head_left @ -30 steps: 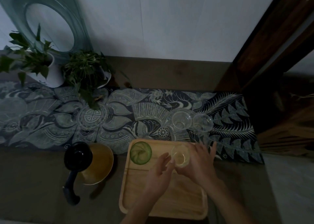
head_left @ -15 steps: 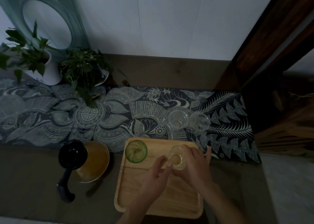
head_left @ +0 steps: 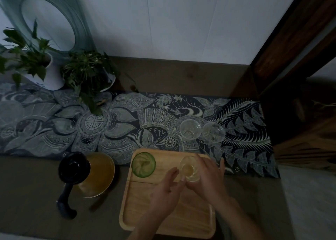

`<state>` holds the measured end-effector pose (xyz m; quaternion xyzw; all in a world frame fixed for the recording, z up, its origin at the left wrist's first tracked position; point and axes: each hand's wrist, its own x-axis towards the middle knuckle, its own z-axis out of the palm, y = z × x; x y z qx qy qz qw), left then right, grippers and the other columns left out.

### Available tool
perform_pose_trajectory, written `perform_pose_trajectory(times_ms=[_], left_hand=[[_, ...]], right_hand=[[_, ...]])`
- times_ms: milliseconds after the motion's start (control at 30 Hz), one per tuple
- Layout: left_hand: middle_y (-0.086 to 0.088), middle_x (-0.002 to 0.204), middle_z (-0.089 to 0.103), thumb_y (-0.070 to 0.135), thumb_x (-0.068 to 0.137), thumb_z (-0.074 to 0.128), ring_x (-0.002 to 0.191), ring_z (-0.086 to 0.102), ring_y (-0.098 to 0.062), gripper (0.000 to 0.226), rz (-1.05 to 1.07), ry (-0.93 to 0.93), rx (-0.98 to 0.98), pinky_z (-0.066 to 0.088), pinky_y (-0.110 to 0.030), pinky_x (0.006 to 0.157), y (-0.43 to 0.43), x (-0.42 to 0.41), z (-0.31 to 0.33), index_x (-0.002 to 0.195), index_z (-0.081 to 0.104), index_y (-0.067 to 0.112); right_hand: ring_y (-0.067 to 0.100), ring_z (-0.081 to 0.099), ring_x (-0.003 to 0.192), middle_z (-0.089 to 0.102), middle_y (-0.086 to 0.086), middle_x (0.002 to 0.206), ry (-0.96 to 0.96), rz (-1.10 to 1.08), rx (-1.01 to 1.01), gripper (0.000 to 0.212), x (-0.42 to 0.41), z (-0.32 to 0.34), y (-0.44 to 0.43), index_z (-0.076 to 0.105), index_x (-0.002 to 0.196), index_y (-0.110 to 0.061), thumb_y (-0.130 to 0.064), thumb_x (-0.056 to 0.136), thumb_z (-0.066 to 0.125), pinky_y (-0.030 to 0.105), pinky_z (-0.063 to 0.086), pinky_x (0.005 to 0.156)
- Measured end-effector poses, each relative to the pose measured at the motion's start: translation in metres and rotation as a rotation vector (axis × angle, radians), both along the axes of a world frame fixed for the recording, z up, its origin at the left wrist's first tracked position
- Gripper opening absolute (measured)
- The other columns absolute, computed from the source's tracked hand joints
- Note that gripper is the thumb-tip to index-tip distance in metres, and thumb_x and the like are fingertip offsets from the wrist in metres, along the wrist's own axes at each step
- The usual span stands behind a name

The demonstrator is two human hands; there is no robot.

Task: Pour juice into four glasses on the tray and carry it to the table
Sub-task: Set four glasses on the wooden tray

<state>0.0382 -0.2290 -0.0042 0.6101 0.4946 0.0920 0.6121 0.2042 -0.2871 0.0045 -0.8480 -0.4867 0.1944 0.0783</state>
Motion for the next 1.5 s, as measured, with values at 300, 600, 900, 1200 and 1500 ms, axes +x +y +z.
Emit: perform_pose_trajectory(times_ms=[300, 600, 900, 1200, 1500], left_hand=[[0.013, 0.127, 0.068, 0.067, 0.074, 0.067, 0.109, 0.065, 0.006, 0.062, 0.043, -0.022, -0.048, 0.053, -0.020, 0.090, -0.001, 0.000, -0.005, 0.130, 0.056, 0.043], [0.020, 0.129, 0.057, 0.045, 0.102, 0.052, 0.105, 0.051, 0.028, 0.046, 0.011, -0.013, 0.114, 0.039, 0.004, 0.077, 0.043, 0.037, 0.019, 0.145, 0.049, 0.029], [0.002, 0.168, 0.022, 0.072, 0.097, 0.033, 0.151, 0.026, -0.028, 0.072, 0.125, -0.031, -0.130, 0.027, -0.054, 0.120, 0.100, 0.109, 0.034, 0.159, 0.011, 0.043], [-0.004, 0.166, 0.026, 0.077, 0.089, 0.041, 0.149, 0.031, -0.030, 0.084, 0.207, -0.055, -0.212, 0.032, -0.056, 0.118, 0.097, 0.111, 0.033, 0.159, 0.011, 0.042], [0.008, 0.154, 0.048, 0.089, 0.072, 0.053, 0.135, 0.051, -0.010, 0.098, 0.271, -0.285, -0.055, 0.049, -0.036, 0.104, 0.058, 0.054, 0.089, 0.155, 0.025, 0.044]], right_hand=[[0.013, 0.044, 0.134, 0.056, -0.012, 0.139, -0.002, 0.018, -0.052, 0.112, 0.002, 0.006, -0.002, 0.035, 0.150, -0.030, -0.089, 0.058, 0.055, 0.061, 0.000, 0.120], [0.025, 0.046, 0.134, 0.056, 0.002, 0.141, -0.095, -0.071, 0.235, 0.088, 0.052, 0.022, 0.040, 0.048, 0.141, -0.021, -0.076, 0.074, 0.065, 0.063, 0.003, 0.119], [0.027, 0.030, 0.146, 0.038, 0.002, 0.157, -0.198, 0.076, -0.144, 0.121, 0.094, 0.013, 0.119, 0.022, 0.154, -0.024, -0.076, 0.060, 0.076, 0.074, -0.006, 0.113], [0.025, 0.031, 0.147, 0.040, 0.003, 0.157, -0.145, 0.130, -0.072, 0.104, 0.086, 0.010, 0.125, 0.030, 0.152, -0.017, -0.063, 0.071, 0.076, 0.074, -0.007, 0.113], [0.024, 0.039, 0.141, 0.049, 0.002, 0.149, -0.018, 0.064, 0.290, 0.113, 0.053, 0.057, 0.090, 0.031, 0.154, -0.019, -0.067, 0.064, 0.080, 0.066, -0.004, 0.117]])
